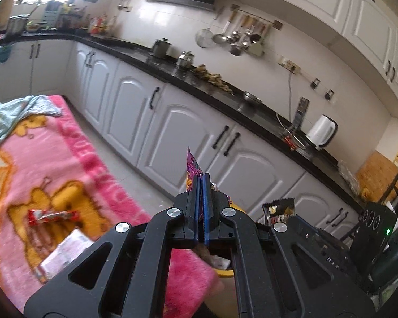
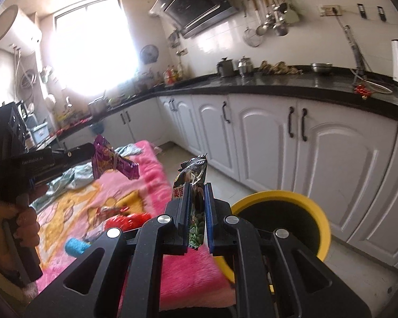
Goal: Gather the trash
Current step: 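Carry the purple wrapper and green snack packet toward the yellow bin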
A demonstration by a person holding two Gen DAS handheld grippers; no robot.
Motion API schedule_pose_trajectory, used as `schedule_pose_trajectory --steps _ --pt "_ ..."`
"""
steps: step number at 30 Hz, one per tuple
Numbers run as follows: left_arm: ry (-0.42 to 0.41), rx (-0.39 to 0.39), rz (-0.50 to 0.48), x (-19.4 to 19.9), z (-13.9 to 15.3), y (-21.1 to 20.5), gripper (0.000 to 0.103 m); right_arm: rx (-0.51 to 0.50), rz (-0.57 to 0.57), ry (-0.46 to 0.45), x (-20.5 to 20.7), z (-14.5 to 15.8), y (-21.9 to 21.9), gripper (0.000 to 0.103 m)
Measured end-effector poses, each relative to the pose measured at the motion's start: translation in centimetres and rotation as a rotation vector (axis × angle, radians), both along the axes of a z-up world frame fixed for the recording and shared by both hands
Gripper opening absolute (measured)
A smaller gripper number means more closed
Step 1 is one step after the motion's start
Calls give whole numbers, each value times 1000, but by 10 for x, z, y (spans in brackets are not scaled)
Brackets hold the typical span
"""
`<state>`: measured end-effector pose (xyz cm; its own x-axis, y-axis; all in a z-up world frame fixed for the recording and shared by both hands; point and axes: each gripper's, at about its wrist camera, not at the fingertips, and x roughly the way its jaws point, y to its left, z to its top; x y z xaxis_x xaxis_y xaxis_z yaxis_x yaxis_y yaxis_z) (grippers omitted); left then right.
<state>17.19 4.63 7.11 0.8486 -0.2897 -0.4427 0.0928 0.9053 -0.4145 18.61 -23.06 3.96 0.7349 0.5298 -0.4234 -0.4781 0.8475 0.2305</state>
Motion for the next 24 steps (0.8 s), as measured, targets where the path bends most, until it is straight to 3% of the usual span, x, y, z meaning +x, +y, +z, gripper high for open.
schedule_pose_trajectory --steps 10,24 --pt "6 13 -95 27 -6 -52 0 39 -101 -26 13 4 -42 10" --pt "48 11 -161 57 -35 -90 0 55 -189 -13 29 -10 -71 10"
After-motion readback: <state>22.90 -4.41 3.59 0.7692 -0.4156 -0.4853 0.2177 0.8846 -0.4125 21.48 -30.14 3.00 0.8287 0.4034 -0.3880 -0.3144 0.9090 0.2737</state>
